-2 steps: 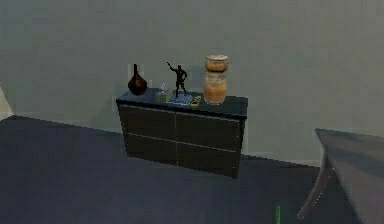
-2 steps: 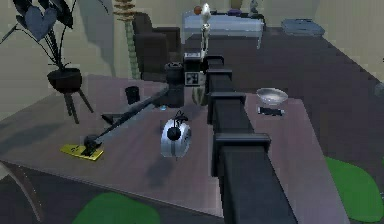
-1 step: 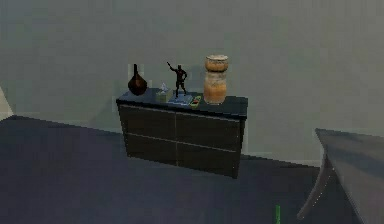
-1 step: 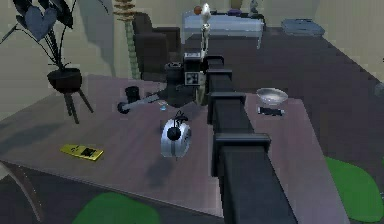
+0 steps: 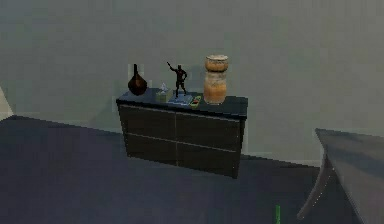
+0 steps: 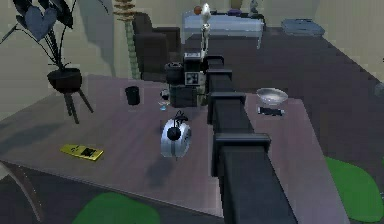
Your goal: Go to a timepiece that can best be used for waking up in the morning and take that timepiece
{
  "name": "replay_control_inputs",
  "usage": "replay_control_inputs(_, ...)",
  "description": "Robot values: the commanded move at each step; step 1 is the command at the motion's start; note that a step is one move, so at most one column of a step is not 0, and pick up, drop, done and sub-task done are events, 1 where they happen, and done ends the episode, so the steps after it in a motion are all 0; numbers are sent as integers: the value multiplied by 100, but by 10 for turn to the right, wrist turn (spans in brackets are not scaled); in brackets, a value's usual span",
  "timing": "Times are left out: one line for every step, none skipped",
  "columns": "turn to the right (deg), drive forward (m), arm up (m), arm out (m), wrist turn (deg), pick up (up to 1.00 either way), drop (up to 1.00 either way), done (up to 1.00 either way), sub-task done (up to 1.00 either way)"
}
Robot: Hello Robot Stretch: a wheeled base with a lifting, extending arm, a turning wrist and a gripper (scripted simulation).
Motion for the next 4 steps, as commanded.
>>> replay_control_inputs(0,0,-26,0,0,0,0,0,0)
replay_control_inputs(0,0,0,0,0,100,0,0,0)
replay_control_inputs(0,0,10,0,0,0,0,0,0)
replay_control_inputs(0,0,0,0,0,0,0,100,0)
